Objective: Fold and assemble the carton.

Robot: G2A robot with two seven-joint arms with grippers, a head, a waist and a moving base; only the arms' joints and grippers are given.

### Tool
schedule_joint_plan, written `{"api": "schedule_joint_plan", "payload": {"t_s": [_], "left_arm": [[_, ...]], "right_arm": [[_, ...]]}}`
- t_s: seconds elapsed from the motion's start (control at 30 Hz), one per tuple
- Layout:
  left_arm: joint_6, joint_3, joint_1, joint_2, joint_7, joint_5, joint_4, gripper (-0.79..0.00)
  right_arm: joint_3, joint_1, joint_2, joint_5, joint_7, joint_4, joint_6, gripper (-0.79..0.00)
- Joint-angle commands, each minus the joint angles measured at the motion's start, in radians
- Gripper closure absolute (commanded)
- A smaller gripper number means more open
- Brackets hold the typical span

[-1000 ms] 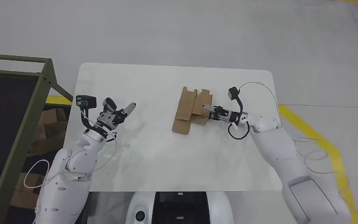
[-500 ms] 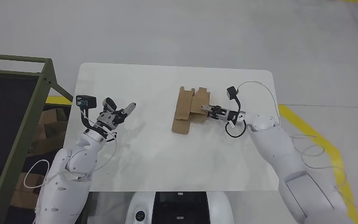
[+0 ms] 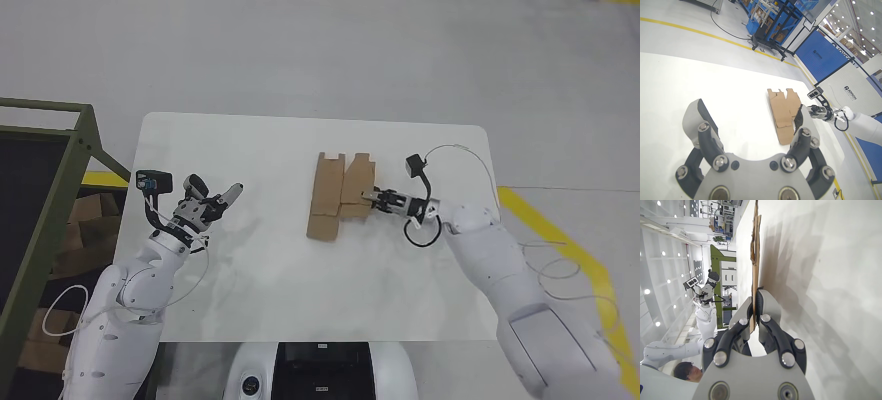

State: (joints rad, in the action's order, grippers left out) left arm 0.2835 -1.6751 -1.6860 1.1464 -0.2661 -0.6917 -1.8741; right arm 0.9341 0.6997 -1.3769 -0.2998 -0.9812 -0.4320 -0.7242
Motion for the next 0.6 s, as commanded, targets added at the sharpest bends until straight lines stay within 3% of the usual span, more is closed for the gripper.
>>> {"api": "schedule_joint_plan", "payload": {"t_s": [0.0, 0.23, 0.57], "left_arm": [[0.000, 0.000, 0.000, 0.000, 0.000, 0.000, 0.000, -0.785], [0.000, 0.000, 0.000, 0.000, 0.000, 0.000, 0.000, -0.785], [0.007, 0.008, 0.006, -0.001, -0.038, 0.015, 0.007, -0.785]], "right_arm": [[0.004, 0.004, 0.003, 0.000, -0.012, -0.005, -0.023, 0.000], [0.023, 0.023, 0.019, -0.002, -0.038, -0.035, -0.077, 0.000], [0.032, 0.106, 0.079, 0.008, -0.024, -0.234, -0.091, 0.000]]}}
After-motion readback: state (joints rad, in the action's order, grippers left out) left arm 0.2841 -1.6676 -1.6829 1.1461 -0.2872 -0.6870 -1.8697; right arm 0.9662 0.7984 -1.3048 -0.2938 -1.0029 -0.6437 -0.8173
